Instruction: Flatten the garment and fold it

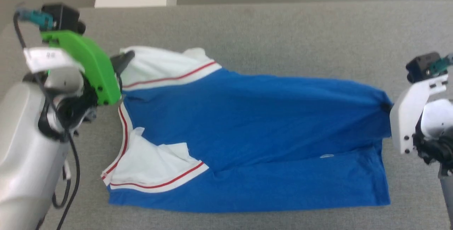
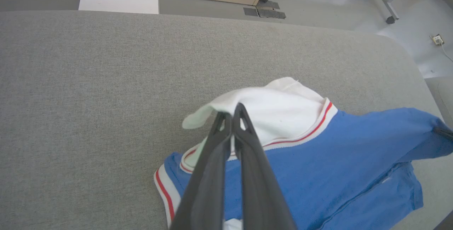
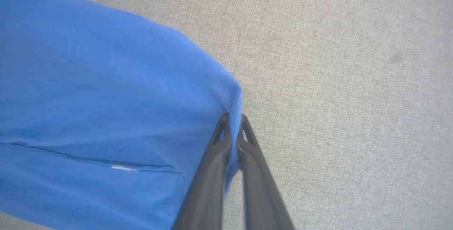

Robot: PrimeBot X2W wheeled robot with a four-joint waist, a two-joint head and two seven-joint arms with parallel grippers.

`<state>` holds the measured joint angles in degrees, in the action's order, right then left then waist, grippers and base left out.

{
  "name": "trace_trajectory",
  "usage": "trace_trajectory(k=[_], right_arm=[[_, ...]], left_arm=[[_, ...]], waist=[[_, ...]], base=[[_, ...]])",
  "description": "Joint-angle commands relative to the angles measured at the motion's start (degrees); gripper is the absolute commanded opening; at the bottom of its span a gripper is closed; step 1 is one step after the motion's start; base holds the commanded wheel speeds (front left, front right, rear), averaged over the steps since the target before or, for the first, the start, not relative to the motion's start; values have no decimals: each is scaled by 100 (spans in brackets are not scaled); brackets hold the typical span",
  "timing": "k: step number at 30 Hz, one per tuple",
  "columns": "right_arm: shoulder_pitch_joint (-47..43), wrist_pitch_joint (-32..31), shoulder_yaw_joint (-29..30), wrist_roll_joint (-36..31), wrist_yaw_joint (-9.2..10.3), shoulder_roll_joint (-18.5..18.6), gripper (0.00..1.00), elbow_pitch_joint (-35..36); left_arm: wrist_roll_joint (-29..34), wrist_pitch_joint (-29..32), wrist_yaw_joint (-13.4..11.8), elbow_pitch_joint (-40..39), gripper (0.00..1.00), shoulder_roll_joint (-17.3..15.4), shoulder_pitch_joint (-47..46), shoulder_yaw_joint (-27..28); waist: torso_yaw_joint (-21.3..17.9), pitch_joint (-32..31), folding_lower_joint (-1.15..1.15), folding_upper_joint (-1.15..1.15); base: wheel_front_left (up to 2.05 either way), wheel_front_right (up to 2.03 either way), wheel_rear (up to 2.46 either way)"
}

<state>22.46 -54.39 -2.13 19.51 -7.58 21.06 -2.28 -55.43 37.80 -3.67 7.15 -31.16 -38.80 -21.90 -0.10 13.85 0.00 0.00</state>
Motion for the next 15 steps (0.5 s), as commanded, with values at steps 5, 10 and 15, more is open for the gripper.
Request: trace_trajectory(k=[5, 10, 15], right_arm=[[-445, 104, 42, 85, 9, -65, 0, -4], [-773, 127, 90, 145, 9, -123, 0, -17], [-1014, 140, 95, 152, 9, -162, 0, -66]], left_arm=[[-114, -138, -299, -499, 0, -255, 898, 185], [-249, -262, -514, -889, 0, -312, 1650, 296], [-327, -356, -677, -1070, 0, -309, 2214, 331]], waist=[[57, -458, 0, 0], [128, -512, 0, 0], [165, -508, 0, 0]], base=[[0, 0, 0], [0, 0, 0], [0, 0, 0]])
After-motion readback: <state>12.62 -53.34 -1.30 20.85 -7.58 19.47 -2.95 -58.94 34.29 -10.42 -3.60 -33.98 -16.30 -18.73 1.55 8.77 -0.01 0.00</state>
